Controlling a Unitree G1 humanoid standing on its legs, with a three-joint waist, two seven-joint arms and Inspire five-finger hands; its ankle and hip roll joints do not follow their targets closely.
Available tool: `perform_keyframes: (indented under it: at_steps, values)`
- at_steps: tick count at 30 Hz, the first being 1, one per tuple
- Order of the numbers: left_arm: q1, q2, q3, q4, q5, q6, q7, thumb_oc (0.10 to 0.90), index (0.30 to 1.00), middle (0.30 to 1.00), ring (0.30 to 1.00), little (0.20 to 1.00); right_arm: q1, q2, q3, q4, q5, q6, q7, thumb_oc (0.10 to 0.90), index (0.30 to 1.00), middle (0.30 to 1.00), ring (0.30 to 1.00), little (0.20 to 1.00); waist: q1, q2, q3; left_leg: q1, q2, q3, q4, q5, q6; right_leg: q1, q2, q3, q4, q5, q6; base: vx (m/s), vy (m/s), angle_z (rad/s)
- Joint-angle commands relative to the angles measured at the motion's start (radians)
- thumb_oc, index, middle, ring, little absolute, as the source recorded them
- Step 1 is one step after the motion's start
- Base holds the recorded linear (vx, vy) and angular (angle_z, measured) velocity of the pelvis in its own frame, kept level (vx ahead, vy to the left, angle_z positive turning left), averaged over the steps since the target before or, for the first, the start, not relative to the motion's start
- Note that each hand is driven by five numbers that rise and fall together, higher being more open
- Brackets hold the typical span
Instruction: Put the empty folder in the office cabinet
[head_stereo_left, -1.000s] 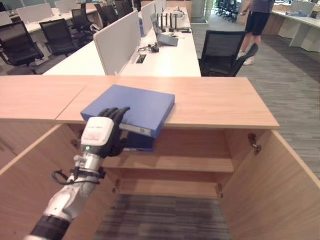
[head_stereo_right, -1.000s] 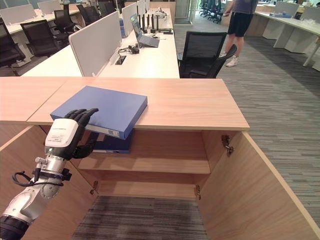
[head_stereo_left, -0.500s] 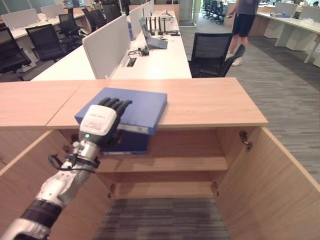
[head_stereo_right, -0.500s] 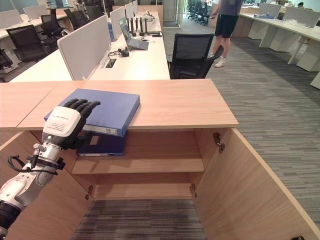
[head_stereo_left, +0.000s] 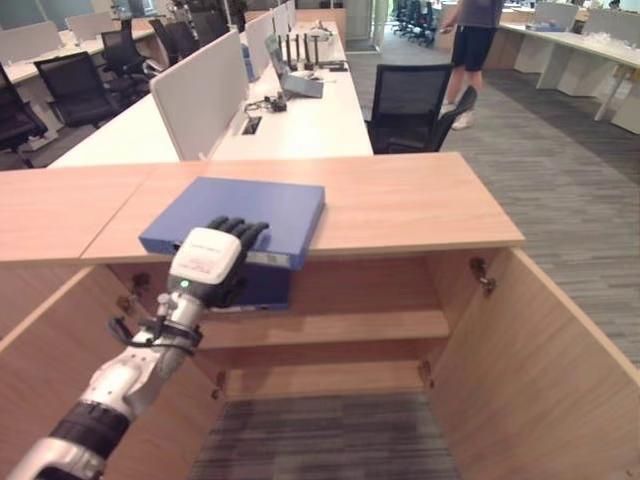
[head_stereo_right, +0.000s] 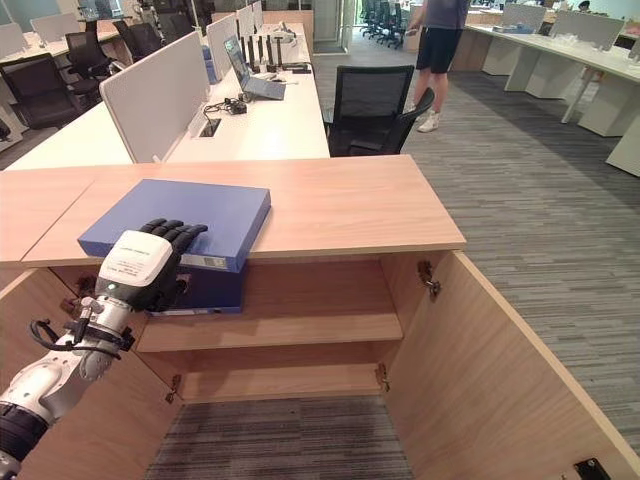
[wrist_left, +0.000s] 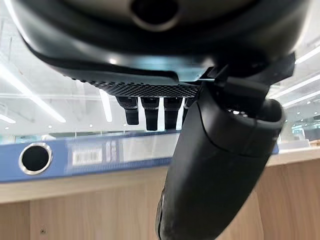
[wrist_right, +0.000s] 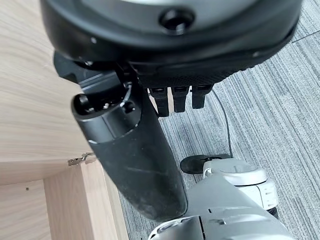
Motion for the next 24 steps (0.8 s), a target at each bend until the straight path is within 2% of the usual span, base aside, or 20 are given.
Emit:
perform_keyframes:
  at_steps: [1, 6, 7, 8, 9, 20, 24]
  values:
    - [-0.258, 0.029, 0.045, 0.021, -0.021, 0.017, 0.046, 0.8, 0.9, 0.9, 0.9, 0.9, -0.096, -0.038, -0.031, 0.041, 0.036, -0.02, -0.012, 0.8, 0.9, 0.9, 0.9, 0.9, 0.003, 0.021, 0.035, 0.108, 0.031, -0.013, 0.001, -0.167, -0.029, 0.079, -0.087, 0.008, 0.022, -0.121, 0.123, 0.0, 0.0, 0.0]
    - [-0.299, 0.025, 0.015, 0.068, -0.022, 0.027, 0.046, 0.8, 0.9, 0.9, 0.9, 0.9, -0.094, -0.038, -0.038, 0.044, 0.055, -0.02, -0.011, 0.8, 0.9, 0.9, 0.9, 0.9, -0.005, 0.018, 0.035, 0.108, 0.031, -0.011, 0.001, -0.166, -0.029, 0.077, -0.085, 0.011, 0.023, -0.122, 0.124, 0.0, 0.0, 0.0]
    - [-0.306, 0.022, 0.011, 0.08, -0.027, 0.03, 0.044, 0.772, 0.858, 0.858, 0.858, 0.858, -0.094, -0.038, -0.041, 0.045, 0.063, -0.021, -0.012, 0.8, 0.9, 0.9, 0.9, 0.9, -0.007, 0.017, 0.035, 0.107, 0.031, -0.009, 0.001, -0.165, -0.029, 0.076, -0.085, 0.014, 0.023, -0.121, 0.124, 0.0, 0.0, 0.0]
    - [-0.309, 0.022, 0.007, 0.084, -0.028, 0.031, 0.042, 0.466, 0.399, 0.399, 0.399, 0.399, -0.094, -0.037, -0.041, 0.043, 0.067, -0.021, -0.012, 0.8, 0.9, 0.9, 0.9, 0.9, -0.008, 0.017, 0.035, 0.106, 0.031, -0.008, 0.001, -0.165, -0.029, 0.075, -0.086, 0.013, 0.023, -0.12, 0.124, 0.0, 0.0, 0.0]
    - [-0.316, 0.023, 0.003, 0.09, -0.029, 0.032, 0.042, 0.4, 0.3, 0.3, 0.3, 0.3, -0.093, -0.037, -0.042, 0.042, 0.071, -0.023, -0.011, 0.8, 0.9, 0.9, 0.9, 0.9, -0.009, 0.017, 0.036, 0.106, 0.031, -0.007, 0.001, -0.165, -0.03, 0.074, -0.086, 0.013, 0.023, -0.119, 0.124, 0.0, 0.0, 0.0]
    - [-0.301, 0.015, 0.012, 0.086, -0.044, 0.027, 0.033, 0.4, 0.3, 0.3, 0.3, 0.3, -0.093, -0.027, -0.048, 0.048, 0.085, -0.02, -0.012, 0.8, 0.9, 0.9, 0.9, 0.9, -0.008, 0.014, 0.034, 0.104, 0.03, 0.0, 0.001, -0.166, -0.029, 0.072, -0.088, 0.014, 0.022, -0.117, 0.124, 0.0, 0.0, 0.0]
    - [-0.27, -0.004, 0.059, 0.036, -0.07, 0.02, 0.049, 0.4, 0.3, 0.3, 0.3, 0.3, -0.097, -0.018, -0.053, 0.051, 0.095, -0.021, -0.015, 0.8, 0.9, 0.9, 0.9, 0.9, -0.001, 0.013, 0.034, 0.104, 0.03, -0.001, 0.001, -0.167, -0.029, 0.074, -0.088, 0.01, 0.022, -0.118, 0.122, 0.0, 0.0, 0.0]
